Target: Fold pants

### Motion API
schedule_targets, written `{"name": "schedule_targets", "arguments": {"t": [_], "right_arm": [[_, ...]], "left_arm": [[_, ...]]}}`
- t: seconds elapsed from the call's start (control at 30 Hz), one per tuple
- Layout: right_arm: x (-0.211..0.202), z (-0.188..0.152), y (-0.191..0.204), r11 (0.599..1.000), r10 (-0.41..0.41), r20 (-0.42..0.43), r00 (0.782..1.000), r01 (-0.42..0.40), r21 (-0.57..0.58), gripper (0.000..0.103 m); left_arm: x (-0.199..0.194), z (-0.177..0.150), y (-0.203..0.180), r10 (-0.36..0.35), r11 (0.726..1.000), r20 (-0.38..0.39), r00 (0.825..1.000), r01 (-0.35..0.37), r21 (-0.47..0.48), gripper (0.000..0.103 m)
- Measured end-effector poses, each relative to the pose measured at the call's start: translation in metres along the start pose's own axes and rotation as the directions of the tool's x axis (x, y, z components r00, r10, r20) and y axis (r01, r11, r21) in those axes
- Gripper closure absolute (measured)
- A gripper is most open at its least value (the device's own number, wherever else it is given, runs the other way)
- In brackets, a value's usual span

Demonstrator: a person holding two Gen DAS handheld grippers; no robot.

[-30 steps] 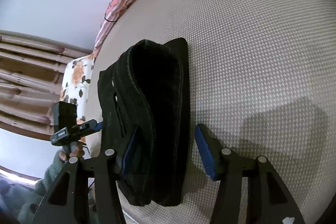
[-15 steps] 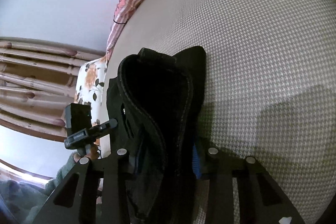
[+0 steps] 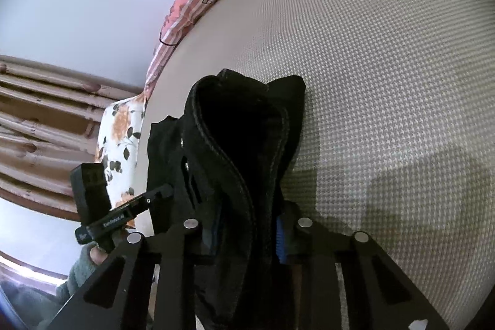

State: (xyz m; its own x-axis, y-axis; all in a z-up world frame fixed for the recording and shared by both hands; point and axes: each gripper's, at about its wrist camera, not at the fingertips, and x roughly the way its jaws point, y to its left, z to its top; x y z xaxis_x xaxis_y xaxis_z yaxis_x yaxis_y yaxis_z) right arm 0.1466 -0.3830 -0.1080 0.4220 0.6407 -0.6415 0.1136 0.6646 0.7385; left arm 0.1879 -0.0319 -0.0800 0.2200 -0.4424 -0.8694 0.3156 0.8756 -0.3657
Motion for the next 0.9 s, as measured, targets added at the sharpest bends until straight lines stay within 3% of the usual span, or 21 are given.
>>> {"name": "schedule_targets", "arguments": {"t": [0.5,0.9], "right_arm": [[0.01,0.004,0.044,0.999,-0.03,0.012,0.999,0.031,-0.034,0.083],[0.048,0.032,0.086,0.996,0.007,-0.011,1.0,-0.008,-0.088,0.083]], "left_arm": [[-0.028,0.004,-0.017,0.051,0.998,0.042,0.998,-0.052,0.038,0.086],[-0.056,0.036,0.021,0.08,0.997,0.099,0.992,-0.08,0.002,0.087]]}}
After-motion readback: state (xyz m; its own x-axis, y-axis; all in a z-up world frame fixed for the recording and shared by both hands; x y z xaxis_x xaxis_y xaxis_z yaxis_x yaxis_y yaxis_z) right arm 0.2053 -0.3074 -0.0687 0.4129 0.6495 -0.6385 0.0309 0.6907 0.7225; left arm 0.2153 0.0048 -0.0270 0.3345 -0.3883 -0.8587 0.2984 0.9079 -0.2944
